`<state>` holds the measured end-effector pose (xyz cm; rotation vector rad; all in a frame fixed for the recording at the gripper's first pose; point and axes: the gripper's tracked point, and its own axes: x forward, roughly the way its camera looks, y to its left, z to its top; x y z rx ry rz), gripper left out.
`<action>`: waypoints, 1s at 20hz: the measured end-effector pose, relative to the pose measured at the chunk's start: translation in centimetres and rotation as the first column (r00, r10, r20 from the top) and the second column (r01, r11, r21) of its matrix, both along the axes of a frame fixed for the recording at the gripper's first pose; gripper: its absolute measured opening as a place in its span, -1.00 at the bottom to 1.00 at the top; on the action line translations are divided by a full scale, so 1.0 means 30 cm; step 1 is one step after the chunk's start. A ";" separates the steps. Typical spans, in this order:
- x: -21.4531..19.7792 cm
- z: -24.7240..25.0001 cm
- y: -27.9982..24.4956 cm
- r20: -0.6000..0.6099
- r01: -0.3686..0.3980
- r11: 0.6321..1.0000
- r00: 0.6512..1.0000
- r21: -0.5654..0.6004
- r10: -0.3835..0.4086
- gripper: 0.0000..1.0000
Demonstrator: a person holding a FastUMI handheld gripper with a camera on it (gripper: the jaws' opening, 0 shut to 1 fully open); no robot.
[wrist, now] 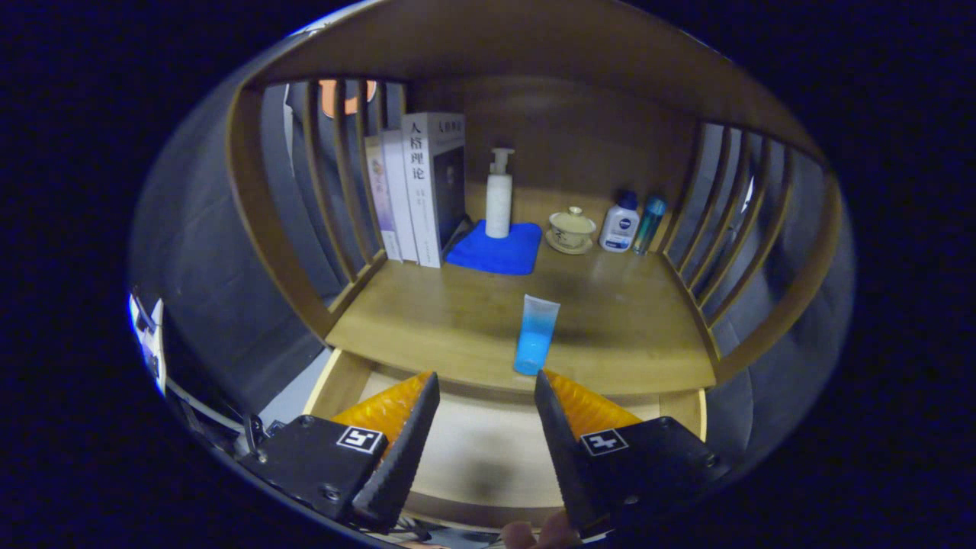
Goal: Pull open the drawer, take out the items inside it, and place them on the countertop above the cabinet.
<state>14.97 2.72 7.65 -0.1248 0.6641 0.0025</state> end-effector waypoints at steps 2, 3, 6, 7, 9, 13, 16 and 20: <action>-0.077 0.018 0.007 0.065 -0.008 1.000 0.998 0.006 0.008 0.60; -0.116 0.025 0.005 0.096 -0.007 1.000 0.995 0.011 0.006 0.60; -0.203 0.039 -0.002 0.214 -0.003 1.000 0.977 0.026 -0.003 0.68; -0.230 0.039 -0.003 0.251 -0.009 1.000 0.968 0.021 0.003 0.72; -0.287 0.025 -0.009 0.312 -0.011 1.000 0.950 0.014 0.006 0.88; -0.383 -0.037 -0.024 0.399 -0.010 1.000 0.917 -0.002 0.010 1.00; -0.449 -0.078 -0.050 0.491 0.013 1.000 0.871 -0.005 -0.009 1.00; -0.521 -0.198 -0.032 0.539 -0.040 0.999 0.842 0.017 0.025 1.00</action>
